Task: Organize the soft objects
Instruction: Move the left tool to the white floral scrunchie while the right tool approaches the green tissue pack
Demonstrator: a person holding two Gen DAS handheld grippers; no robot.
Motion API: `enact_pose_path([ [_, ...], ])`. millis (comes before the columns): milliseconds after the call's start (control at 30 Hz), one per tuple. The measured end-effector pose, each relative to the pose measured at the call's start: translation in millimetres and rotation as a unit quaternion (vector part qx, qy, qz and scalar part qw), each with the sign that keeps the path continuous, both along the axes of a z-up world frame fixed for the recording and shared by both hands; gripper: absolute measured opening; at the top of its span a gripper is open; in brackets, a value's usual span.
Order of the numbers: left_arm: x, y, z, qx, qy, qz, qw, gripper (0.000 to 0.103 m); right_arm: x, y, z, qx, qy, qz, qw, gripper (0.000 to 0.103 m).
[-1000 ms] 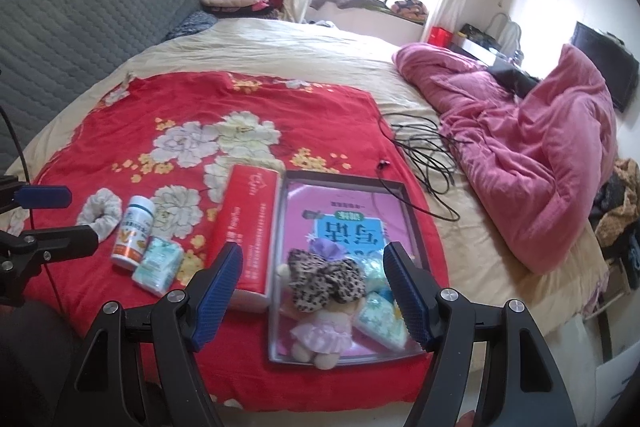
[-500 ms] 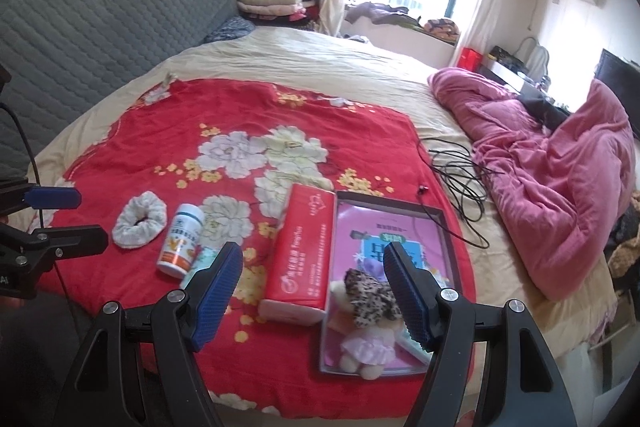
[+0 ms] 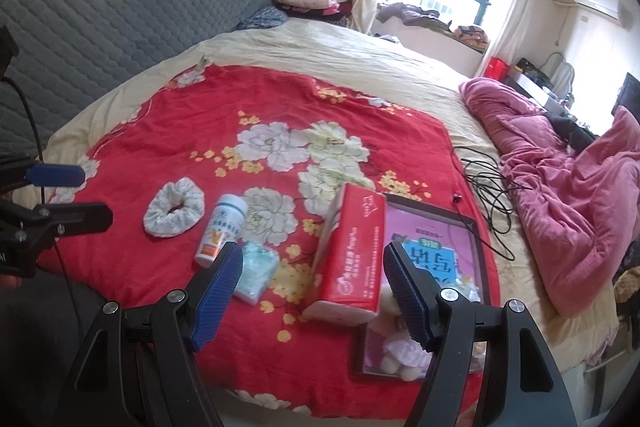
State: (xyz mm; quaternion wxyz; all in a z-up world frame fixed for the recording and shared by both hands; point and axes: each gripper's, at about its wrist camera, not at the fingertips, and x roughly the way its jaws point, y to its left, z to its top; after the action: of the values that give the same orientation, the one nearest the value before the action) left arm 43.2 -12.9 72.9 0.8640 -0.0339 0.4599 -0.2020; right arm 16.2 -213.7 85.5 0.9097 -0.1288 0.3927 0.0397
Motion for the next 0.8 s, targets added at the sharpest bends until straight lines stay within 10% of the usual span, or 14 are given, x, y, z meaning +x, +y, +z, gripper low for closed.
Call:
enact_pose_path([
  [800, 12.1, 44.2, -56.9, 0.010, 0.068, 0.045, 0.9966, 0.080, 14.5, 38.8, -62.0, 0.012, 0.075, 0.041, 0.996, 0.074],
])
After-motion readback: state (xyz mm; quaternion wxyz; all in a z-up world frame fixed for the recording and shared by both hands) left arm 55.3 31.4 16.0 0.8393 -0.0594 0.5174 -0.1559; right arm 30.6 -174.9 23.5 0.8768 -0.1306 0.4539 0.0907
